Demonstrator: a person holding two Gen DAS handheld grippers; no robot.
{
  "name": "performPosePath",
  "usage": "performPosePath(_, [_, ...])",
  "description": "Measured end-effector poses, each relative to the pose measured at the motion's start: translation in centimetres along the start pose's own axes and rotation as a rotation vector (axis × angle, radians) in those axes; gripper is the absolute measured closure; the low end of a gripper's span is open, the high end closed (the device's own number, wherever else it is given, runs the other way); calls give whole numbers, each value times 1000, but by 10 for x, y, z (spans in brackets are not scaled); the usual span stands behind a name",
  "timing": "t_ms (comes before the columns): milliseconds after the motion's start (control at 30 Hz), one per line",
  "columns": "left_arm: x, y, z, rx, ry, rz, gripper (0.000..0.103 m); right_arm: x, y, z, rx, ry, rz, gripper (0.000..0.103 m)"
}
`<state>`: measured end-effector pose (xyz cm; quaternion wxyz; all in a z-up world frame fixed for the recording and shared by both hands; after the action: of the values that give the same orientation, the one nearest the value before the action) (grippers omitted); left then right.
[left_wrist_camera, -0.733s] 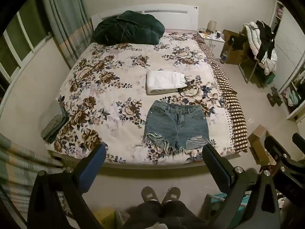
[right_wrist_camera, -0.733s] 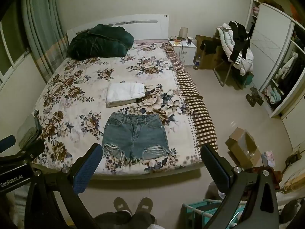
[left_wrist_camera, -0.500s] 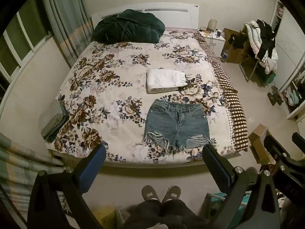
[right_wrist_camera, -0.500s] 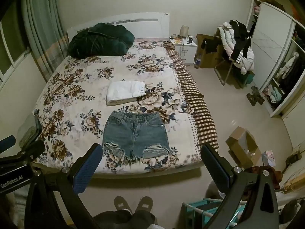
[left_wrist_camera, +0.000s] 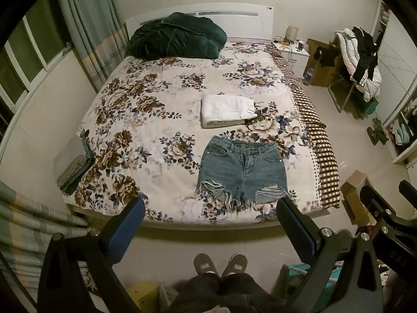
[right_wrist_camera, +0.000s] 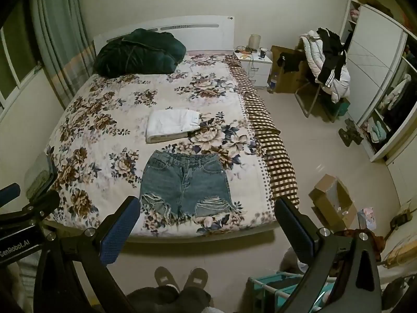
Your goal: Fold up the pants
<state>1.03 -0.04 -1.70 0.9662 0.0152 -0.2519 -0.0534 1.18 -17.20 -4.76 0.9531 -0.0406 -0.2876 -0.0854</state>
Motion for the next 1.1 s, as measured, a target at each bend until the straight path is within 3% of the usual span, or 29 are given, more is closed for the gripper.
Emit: performPosePath(1100, [0, 0, 0, 1, -1, -1, 0, -2, 3, -3, 3, 6, 2, 0])
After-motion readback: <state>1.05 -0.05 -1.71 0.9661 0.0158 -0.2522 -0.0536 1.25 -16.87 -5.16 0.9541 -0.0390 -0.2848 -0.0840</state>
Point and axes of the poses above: each gripper's, at about its wrist camera, not at the fingertips, and z roughly against the way its jaws point, y to its left, x to its top, the point moved 2 cm from there along -z, roughly the way its jaws point, and after that the axes turned 3 degrees about -z, right-handed, at the moved point
